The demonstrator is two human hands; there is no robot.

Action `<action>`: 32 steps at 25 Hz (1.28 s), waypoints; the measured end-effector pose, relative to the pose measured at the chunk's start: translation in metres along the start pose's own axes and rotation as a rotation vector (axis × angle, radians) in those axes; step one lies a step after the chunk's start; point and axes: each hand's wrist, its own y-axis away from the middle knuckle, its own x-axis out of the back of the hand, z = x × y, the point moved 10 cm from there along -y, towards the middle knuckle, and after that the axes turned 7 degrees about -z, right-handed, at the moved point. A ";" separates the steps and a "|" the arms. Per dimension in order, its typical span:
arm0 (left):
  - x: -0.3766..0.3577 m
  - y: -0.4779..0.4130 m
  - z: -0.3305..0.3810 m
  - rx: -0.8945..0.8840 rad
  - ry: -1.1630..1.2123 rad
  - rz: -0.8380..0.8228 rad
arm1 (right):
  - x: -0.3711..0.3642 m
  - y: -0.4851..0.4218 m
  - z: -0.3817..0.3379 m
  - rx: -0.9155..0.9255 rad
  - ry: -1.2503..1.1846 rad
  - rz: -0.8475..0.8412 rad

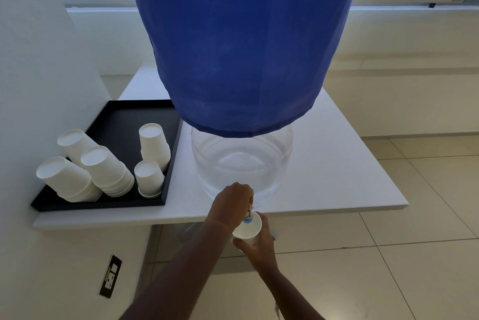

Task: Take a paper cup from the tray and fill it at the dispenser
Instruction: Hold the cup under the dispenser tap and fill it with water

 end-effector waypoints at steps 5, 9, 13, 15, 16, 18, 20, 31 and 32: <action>0.000 0.000 0.001 0.012 -0.008 -0.012 | -0.001 -0.001 -0.001 -0.004 -0.018 -0.011; 0.000 0.000 0.000 0.027 0.016 -0.014 | 0.000 -0.001 -0.002 0.012 -0.016 -0.005; 0.001 0.001 0.001 0.028 0.034 -0.013 | 0.000 -0.001 0.000 0.018 -0.017 0.000; 0.001 0.001 0.001 0.032 0.038 -0.011 | 0.000 -0.001 0.001 0.021 -0.011 0.003; 0.002 0.002 0.001 0.033 0.044 -0.011 | 0.000 -0.001 0.001 0.023 -0.009 0.004; 0.002 0.002 0.001 0.032 0.058 -0.011 | 0.000 0.000 0.001 0.029 -0.013 0.006; 0.001 0.002 0.000 0.030 0.071 -0.009 | 0.001 0.000 0.002 0.034 -0.013 0.009; 0.003 -0.002 -0.005 0.030 0.117 -0.020 | 0.005 0.005 -0.007 0.045 -0.044 0.005; 0.003 -0.004 -0.005 0.029 0.126 -0.030 | 0.007 0.006 -0.008 0.047 -0.046 0.008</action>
